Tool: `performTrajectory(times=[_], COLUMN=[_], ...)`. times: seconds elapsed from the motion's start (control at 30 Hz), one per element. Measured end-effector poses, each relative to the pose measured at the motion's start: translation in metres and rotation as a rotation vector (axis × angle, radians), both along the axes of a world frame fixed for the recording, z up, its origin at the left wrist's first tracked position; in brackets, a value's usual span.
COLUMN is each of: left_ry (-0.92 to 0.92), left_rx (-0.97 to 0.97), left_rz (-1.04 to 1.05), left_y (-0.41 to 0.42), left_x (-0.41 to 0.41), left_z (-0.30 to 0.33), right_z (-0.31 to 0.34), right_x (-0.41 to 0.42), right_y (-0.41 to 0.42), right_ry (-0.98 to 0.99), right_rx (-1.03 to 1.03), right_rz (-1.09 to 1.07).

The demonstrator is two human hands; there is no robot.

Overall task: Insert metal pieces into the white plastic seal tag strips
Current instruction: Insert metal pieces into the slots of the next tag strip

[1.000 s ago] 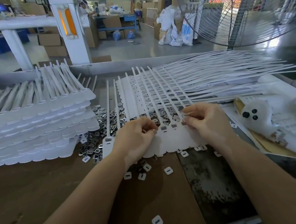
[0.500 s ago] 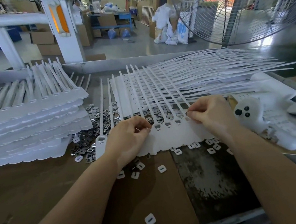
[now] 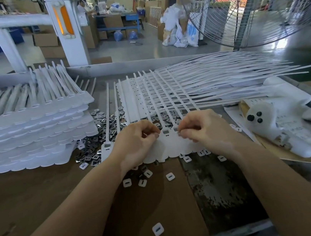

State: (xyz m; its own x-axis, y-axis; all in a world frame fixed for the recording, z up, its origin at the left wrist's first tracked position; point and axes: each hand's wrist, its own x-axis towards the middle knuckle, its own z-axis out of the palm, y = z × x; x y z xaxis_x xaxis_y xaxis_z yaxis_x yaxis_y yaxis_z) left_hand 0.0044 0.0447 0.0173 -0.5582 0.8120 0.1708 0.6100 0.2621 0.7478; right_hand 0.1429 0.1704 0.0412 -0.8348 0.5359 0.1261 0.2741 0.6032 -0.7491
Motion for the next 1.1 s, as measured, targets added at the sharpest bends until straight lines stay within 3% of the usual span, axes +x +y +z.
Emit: performTrajectory(times=[0.27, 0.7, 1.1], left_ry=[0.148, 0.104, -0.325], left_rx=[-0.187, -0.184, 0.184], left_rz=[-0.241, -0.192, -0.022], left_y=[-0.009, -0.018, -0.009], left_x=[0.004, 0.007, 0.013], left_z=[0.015, 0.016, 0.012], right_z=[0.002, -0.004, -0.007], right_x=[-0.005, -0.003, -0.010], right_y=[-0.015, -0.020, -0.020], right_ry=[-0.150, -0.062, 0.228], right_rx=[0.135, 0.061, -0.290], right_rz=[0.238, 0.218, 0.099])
